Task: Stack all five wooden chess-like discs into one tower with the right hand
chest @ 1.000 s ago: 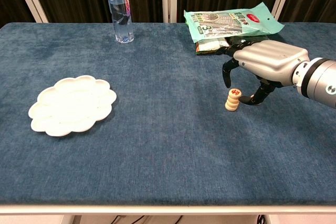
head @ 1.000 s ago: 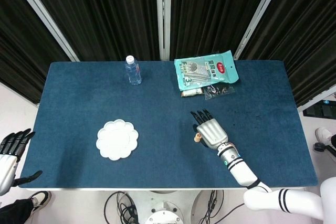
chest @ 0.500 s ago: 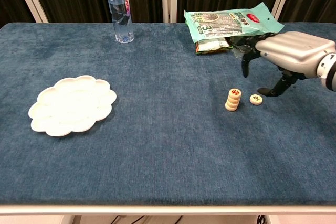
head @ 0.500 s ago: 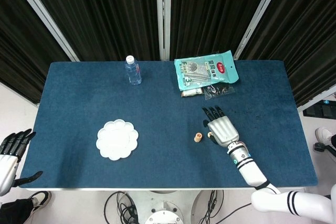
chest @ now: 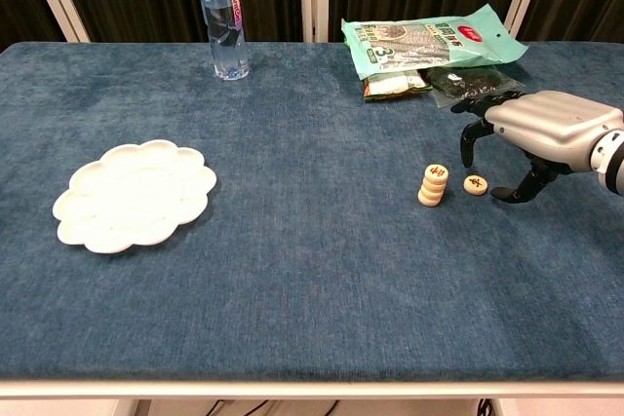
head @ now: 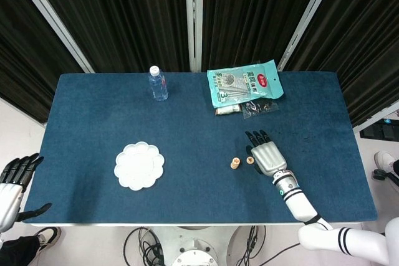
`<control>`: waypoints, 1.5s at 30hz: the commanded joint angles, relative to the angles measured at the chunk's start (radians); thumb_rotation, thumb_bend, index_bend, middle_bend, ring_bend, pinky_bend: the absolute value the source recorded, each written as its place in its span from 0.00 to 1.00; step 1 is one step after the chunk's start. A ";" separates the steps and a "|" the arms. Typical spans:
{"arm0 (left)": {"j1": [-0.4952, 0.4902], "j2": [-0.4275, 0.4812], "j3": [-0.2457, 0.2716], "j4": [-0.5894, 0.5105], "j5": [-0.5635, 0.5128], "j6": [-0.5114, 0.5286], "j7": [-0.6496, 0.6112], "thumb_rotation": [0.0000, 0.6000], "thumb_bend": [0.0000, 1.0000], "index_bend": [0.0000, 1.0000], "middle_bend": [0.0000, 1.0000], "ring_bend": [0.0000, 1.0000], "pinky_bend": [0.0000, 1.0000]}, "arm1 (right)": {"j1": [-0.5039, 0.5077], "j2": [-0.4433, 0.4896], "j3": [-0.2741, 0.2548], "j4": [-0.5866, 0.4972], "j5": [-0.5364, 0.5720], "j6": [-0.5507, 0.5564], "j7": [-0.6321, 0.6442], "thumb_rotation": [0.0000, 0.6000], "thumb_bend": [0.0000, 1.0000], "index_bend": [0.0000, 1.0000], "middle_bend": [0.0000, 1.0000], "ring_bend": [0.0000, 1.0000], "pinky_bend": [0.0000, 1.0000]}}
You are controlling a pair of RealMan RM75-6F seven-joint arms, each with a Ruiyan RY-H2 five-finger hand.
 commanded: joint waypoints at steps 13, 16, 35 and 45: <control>-0.003 0.000 -0.001 0.003 -0.011 -0.011 -0.005 1.00 0.00 0.06 0.00 0.00 0.00 | 0.006 -0.036 0.007 0.037 -0.005 -0.015 0.007 1.00 0.25 0.42 0.02 0.00 0.00; -0.005 -0.001 -0.002 0.004 -0.012 -0.014 -0.005 1.00 0.00 0.06 0.00 0.00 0.00 | 0.006 -0.039 0.008 0.042 -0.007 -0.014 0.006 1.00 0.25 0.45 0.02 0.00 0.00; -0.008 -0.003 -0.002 0.009 -0.015 -0.021 -0.010 1.00 0.00 0.06 0.00 0.00 0.00 | 0.014 0.017 0.045 -0.044 -0.055 0.022 0.023 1.00 0.26 0.50 0.03 0.00 0.00; -0.008 -0.002 -0.002 0.013 -0.016 -0.021 -0.015 1.00 0.00 0.06 0.00 0.00 0.00 | 0.036 0.022 0.040 -0.125 -0.074 0.023 -0.033 1.00 0.26 0.51 0.04 0.00 0.00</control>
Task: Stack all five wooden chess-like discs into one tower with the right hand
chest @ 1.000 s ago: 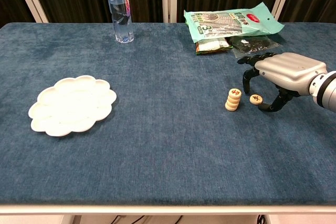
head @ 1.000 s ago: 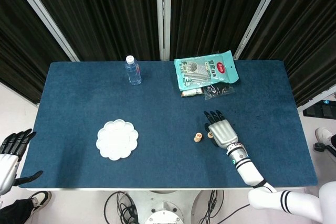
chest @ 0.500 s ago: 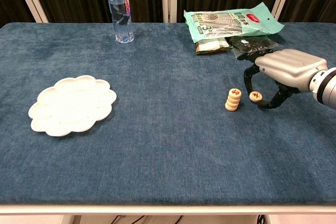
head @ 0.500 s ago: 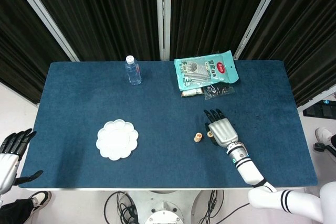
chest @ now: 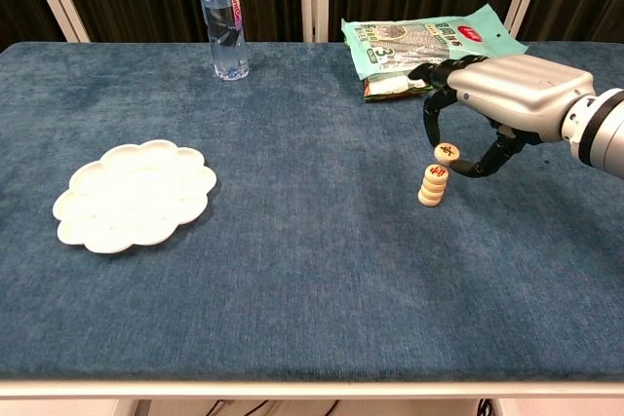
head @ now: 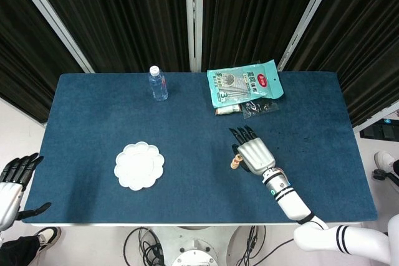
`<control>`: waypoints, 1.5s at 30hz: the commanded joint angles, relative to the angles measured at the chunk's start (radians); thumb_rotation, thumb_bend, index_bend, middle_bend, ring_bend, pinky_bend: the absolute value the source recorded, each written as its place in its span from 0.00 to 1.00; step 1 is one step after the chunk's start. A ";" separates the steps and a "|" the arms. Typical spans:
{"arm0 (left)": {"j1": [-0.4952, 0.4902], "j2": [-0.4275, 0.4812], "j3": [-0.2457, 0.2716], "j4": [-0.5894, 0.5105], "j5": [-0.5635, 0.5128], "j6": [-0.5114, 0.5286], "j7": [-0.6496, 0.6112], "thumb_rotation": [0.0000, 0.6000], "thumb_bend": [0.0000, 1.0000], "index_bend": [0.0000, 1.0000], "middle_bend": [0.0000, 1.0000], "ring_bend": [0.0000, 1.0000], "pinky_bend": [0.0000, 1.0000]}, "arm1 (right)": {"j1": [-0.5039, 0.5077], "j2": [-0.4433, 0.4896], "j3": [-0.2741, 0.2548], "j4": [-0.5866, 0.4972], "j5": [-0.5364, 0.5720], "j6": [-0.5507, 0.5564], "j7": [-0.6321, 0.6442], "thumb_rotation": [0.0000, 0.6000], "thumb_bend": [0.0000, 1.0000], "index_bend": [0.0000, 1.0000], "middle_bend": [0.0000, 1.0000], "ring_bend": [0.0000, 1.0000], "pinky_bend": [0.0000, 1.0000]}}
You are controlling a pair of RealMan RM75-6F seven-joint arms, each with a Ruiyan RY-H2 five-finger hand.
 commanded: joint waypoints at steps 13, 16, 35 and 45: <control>0.003 0.001 -0.001 0.001 -0.001 0.007 -0.005 1.00 0.00 0.06 0.00 0.00 0.00 | 0.014 -0.019 -0.009 0.009 0.037 -0.013 -0.040 1.00 0.26 0.51 0.04 0.00 0.00; 0.003 0.002 -0.001 0.001 -0.001 0.008 -0.005 1.00 0.00 0.06 0.00 0.00 0.00 | 0.016 -0.019 -0.011 0.011 0.038 -0.015 -0.040 1.00 0.26 0.51 0.04 0.00 0.00; 0.002 0.006 0.001 0.000 -0.002 0.002 -0.009 1.00 0.00 0.06 0.00 0.00 0.00 | 0.021 -0.016 -0.017 0.007 0.036 -0.017 -0.026 1.00 0.25 0.39 0.03 0.00 0.00; 0.003 0.006 0.002 -0.001 0.005 0.007 -0.009 1.00 0.00 0.06 0.00 0.00 0.00 | 0.011 0.065 -0.025 -0.034 0.058 -0.034 -0.011 1.00 0.28 0.27 0.00 0.00 0.00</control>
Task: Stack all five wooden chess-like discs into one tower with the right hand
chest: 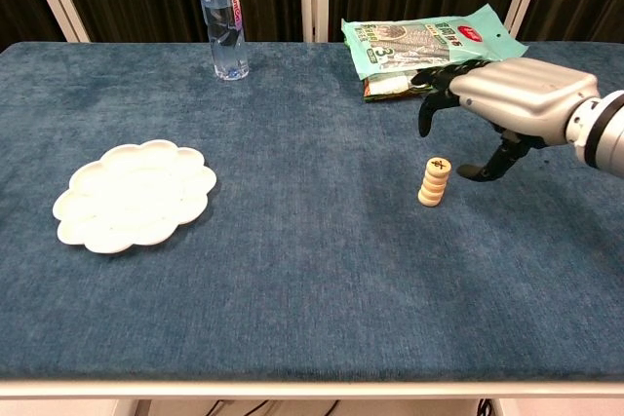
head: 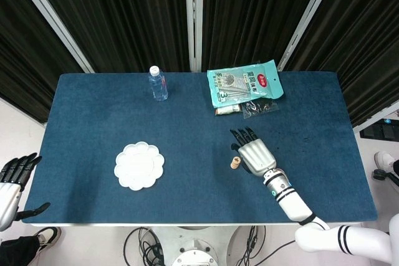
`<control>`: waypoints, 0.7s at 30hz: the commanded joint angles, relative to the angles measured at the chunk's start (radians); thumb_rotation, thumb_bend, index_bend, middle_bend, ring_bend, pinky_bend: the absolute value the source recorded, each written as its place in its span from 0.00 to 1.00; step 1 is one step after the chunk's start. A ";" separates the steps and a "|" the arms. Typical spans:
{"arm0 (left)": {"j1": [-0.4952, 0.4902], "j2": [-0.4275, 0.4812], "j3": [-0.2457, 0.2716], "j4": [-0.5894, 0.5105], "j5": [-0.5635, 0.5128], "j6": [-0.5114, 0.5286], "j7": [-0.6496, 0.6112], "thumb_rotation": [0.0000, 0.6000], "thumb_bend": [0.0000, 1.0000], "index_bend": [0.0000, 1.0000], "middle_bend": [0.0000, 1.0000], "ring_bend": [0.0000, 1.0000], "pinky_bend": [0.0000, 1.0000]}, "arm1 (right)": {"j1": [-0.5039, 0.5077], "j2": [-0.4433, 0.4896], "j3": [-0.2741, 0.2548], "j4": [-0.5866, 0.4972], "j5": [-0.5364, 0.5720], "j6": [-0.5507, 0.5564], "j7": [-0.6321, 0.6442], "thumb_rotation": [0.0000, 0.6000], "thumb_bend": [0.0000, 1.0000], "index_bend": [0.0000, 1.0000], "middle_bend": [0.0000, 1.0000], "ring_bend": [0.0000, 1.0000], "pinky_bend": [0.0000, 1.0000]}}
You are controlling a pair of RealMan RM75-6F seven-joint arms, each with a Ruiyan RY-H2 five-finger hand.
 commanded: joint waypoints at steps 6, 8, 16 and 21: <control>-0.003 -0.002 0.001 -0.002 0.003 -0.006 0.007 1.00 0.00 0.06 0.00 0.00 0.00 | 0.014 0.080 0.005 -0.022 0.060 -0.114 0.099 0.90 0.58 0.22 0.00 0.00 0.00; -0.004 -0.003 0.002 -0.001 0.002 -0.009 0.006 1.00 0.00 0.06 0.00 0.00 0.00 | 0.015 0.084 0.010 -0.018 0.049 -0.120 0.130 0.72 0.68 0.23 0.00 0.00 0.00; -0.010 -0.006 0.001 0.005 -0.003 -0.019 -0.001 1.00 0.00 0.06 0.00 0.00 0.00 | 0.018 0.086 0.016 -0.003 0.047 -0.141 0.201 0.68 0.85 0.43 0.00 0.00 0.00; -0.008 -0.006 0.000 0.007 -0.003 -0.015 -0.004 1.00 0.00 0.06 0.00 0.00 0.00 | 0.028 0.067 0.011 0.010 0.065 -0.150 0.192 0.67 0.87 0.47 0.00 0.00 0.00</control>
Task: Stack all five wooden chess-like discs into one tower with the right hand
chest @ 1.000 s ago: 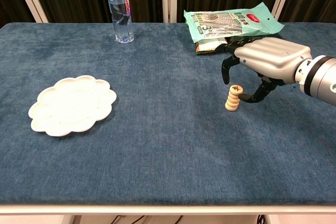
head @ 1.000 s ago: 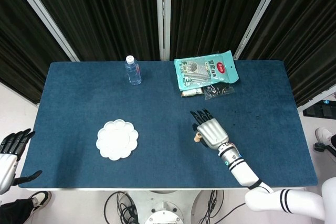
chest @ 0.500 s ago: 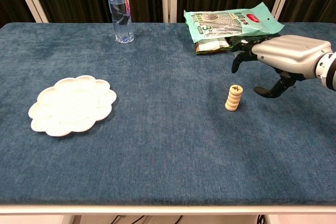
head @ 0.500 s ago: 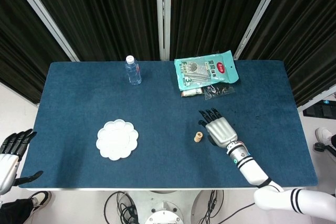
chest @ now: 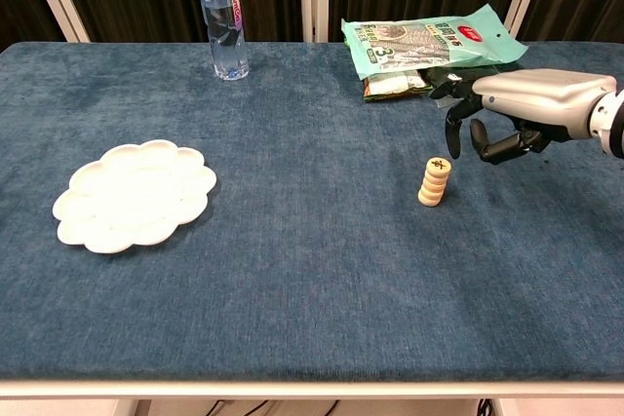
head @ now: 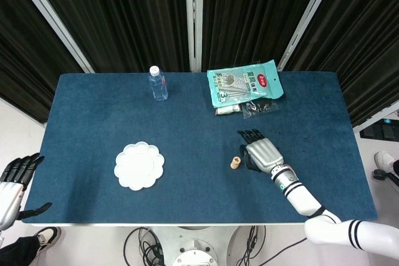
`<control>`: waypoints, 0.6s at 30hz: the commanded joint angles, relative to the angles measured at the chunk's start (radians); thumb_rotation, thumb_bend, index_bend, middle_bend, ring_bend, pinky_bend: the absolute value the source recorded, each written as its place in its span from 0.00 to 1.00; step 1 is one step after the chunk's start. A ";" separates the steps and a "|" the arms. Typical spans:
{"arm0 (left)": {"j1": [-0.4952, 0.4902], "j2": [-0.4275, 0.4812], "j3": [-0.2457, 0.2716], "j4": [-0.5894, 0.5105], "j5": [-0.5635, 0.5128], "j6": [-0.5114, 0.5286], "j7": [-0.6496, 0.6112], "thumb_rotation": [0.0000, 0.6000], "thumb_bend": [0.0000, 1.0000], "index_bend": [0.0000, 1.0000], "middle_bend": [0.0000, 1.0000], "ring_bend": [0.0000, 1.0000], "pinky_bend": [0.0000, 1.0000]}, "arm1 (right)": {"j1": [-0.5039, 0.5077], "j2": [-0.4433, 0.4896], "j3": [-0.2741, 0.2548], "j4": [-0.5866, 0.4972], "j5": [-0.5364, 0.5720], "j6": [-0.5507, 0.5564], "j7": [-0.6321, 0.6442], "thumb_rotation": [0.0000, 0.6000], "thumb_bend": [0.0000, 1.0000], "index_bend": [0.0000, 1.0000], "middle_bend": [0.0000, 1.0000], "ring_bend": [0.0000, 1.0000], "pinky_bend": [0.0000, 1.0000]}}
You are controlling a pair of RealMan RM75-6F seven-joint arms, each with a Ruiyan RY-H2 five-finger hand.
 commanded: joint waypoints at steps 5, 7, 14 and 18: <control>0.002 0.001 0.000 0.001 0.000 0.005 -0.004 1.00 0.00 0.06 0.00 0.00 0.00 | 0.005 -0.027 -0.001 0.022 0.000 0.018 -0.007 0.67 0.88 0.46 0.00 0.00 0.00; 0.003 0.002 0.000 0.002 0.000 0.006 -0.006 1.00 0.00 0.06 0.00 0.00 0.00 | 0.007 -0.028 -0.002 0.025 0.007 0.020 -0.015 0.67 0.88 0.46 0.00 0.00 0.00; 0.001 0.000 0.000 0.003 -0.002 0.002 -0.005 1.00 0.00 0.06 0.00 0.00 0.00 | 0.018 -0.029 -0.014 0.028 0.036 -0.001 -0.034 0.68 0.87 0.42 0.00 0.00 0.00; 0.000 0.000 -0.001 0.003 -0.004 0.001 -0.004 1.00 0.00 0.06 0.00 0.00 0.00 | 0.025 -0.044 -0.024 0.041 0.057 -0.010 -0.053 0.67 0.87 0.40 0.00 0.00 0.00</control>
